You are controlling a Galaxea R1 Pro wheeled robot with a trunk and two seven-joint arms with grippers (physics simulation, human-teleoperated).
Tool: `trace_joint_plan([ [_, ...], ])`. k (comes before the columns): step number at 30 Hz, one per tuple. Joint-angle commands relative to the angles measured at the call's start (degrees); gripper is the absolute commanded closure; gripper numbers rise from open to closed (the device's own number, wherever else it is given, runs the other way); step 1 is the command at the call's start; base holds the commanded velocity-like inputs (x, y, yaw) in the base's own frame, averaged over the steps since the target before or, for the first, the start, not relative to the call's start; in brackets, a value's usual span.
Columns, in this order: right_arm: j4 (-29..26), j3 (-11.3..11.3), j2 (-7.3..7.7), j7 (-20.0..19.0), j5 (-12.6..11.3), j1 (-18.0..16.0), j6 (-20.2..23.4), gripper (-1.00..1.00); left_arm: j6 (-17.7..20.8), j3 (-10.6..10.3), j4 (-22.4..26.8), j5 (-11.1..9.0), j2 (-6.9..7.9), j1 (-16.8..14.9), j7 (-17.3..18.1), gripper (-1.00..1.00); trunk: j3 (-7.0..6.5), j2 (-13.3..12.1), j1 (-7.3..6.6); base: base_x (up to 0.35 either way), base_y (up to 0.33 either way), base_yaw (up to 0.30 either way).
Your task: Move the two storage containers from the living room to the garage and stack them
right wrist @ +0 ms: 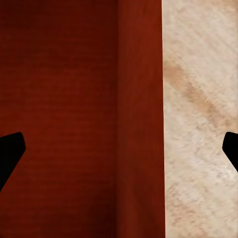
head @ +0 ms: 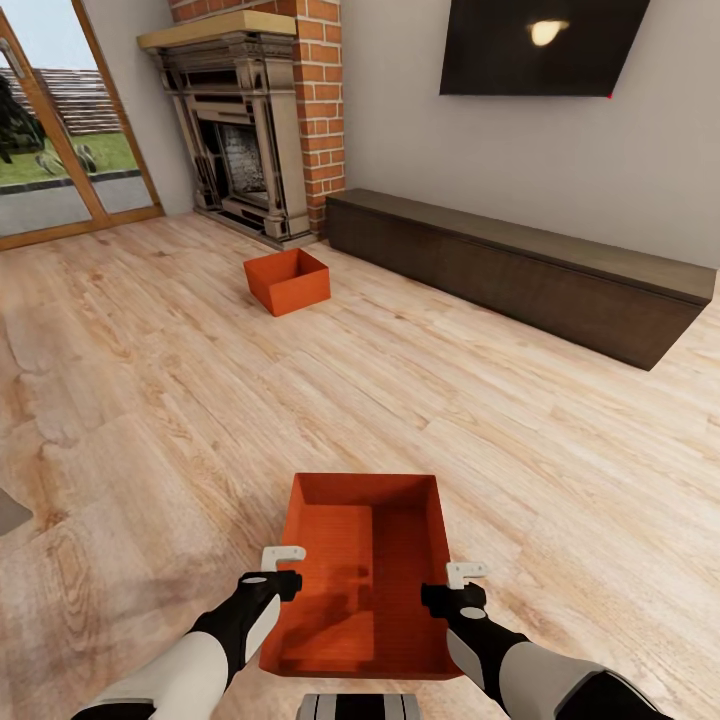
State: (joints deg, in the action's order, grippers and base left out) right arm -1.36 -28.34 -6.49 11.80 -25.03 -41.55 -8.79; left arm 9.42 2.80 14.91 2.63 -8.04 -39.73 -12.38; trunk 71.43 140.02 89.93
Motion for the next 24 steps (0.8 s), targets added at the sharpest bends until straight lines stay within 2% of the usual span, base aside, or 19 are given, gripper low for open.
trace_joint_plan([
  [1,0.0,-0.5,-0.02,0.2,-0.5,0.0,-0.2,-1.0,0.3,0.3,0.1,0.3,-0.04,0.0,-0.1,-1.0,0.04,0.0,-0.01,0.0,0.0,0.0],
  [8,0.0,-0.5,-0.02,0.2,-0.5,0.0,-0.2,-1.0,0.3,0.3,0.1,0.3,-0.04,0.0,-0.2,-1.0,0.04,0.0,-0.01,0.0,0.0,0.0],
  [12,0.0,-0.5,-0.02,0.2,-0.6,0.0,-0.2,-1.0,0.4,0.3,0.1,0.3,-0.04,0.0,-0.3,-1.0,0.76,1.6,0.87,0.0,0.0,0.0],
  [24,0.0,-0.5,-0.02,0.2,-0.6,0.0,-0.2,-1.0,0.4,0.3,0.2,0.2,-0.11,0.0,-0.3,-1.0,0.94,2.0,1.09,0.0,0.0,0.0],
])
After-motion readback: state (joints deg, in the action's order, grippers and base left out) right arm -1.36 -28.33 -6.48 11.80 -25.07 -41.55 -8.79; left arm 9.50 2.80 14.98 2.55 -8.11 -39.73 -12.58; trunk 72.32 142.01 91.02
